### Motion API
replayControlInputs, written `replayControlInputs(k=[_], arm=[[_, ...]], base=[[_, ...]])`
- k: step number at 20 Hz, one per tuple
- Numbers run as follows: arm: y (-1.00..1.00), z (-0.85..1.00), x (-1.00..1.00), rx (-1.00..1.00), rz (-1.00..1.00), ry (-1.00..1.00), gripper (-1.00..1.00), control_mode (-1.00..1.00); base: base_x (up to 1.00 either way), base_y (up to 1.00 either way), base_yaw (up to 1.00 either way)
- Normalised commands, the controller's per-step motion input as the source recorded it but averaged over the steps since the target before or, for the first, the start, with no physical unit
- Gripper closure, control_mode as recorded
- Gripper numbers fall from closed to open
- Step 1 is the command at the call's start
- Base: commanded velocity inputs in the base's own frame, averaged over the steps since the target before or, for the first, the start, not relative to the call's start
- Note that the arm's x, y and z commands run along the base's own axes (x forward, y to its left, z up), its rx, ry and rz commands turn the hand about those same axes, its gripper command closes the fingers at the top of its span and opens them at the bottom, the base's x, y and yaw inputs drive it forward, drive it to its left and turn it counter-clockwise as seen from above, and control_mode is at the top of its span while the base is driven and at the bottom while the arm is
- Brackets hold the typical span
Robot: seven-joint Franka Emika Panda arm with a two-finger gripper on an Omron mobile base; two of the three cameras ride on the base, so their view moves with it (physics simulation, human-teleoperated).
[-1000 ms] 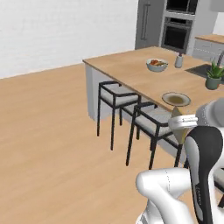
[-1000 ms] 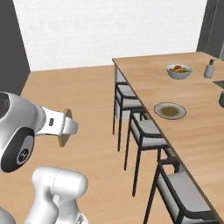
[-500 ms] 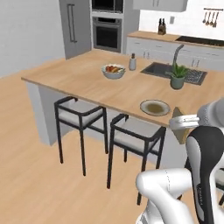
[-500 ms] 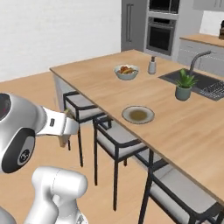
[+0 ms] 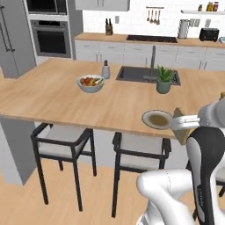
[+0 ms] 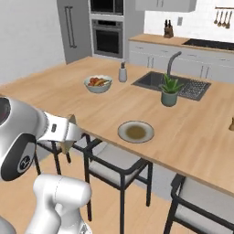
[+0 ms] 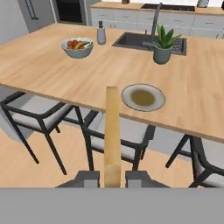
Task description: Start the toaster. Once the lever pops up, take the bread to the plate on the dining counter.
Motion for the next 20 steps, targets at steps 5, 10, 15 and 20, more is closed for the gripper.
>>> replayControlInputs(k=[5,10,15,20], arm=[[0.00,0.00,0.00,0.00,0.00,0.00,1.00,1.00],[0.00,0.00,0.00,0.00,0.00,0.00,1.00,1.00],[0.00,0.00,0.00,0.00,0.00,0.00,1.00,1.00],[-0.01,-0.05,0.22,0.03,0.00,0.00,1.00,-1.00]], base=[[0.79,0.16,-0.36],[0.80,0.01,-0.33],[0.43,0.00,-0.13],[0.24,0.00,-0.01]])
